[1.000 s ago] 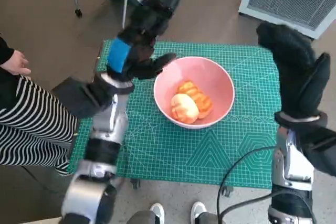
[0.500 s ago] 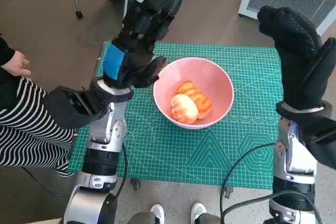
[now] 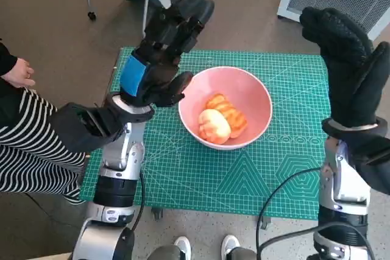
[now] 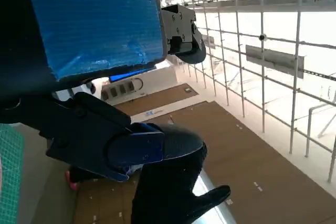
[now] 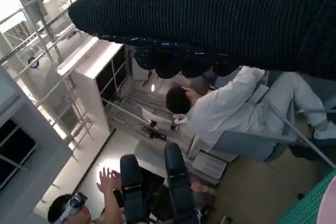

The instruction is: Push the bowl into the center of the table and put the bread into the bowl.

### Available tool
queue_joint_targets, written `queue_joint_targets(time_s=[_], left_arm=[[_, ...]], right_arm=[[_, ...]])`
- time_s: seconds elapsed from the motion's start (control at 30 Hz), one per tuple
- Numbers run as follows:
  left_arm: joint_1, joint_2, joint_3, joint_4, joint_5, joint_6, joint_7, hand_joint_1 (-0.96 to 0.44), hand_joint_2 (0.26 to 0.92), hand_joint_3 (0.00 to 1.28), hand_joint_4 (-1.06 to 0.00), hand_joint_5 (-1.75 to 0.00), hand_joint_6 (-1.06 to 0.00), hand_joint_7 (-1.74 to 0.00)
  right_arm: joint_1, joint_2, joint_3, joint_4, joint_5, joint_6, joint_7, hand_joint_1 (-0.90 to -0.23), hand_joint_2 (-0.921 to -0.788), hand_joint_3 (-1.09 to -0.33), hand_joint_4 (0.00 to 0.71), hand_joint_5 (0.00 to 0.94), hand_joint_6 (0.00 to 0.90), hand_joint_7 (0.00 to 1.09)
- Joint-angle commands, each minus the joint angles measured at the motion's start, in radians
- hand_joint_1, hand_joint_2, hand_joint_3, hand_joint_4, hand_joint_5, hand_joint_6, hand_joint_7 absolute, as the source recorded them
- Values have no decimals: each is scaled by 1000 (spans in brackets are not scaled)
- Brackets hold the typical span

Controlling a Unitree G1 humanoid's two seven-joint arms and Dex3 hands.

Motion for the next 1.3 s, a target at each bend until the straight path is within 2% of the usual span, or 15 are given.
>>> queue_joint_targets(time_s=[0.03, 0.6, 1.3], left_arm=[[15, -5, -6, -16, 1, 6, -9, -766, 921, 507, -127, -45, 1, -588], [20, -8, 0, -11, -21, 26, -34, -758, 921, 478, -124, -46, 1, -583], [28, -7, -1, -27, -18, 29, -24, -739, 921, 469, -117, -44, 1, -587]], right_arm=[[31, -3, -1, -6, 1, 19, -5, -746, -921, -780, 161, 2, 67, 490], [39, 5, -3, 7, 16, 16, 3, -745, -921, -781, 143, 0, 65, 488], [43, 17, 3, 12, 9, 13, -1, -748, -921, -781, 141, 1, 60, 481]])
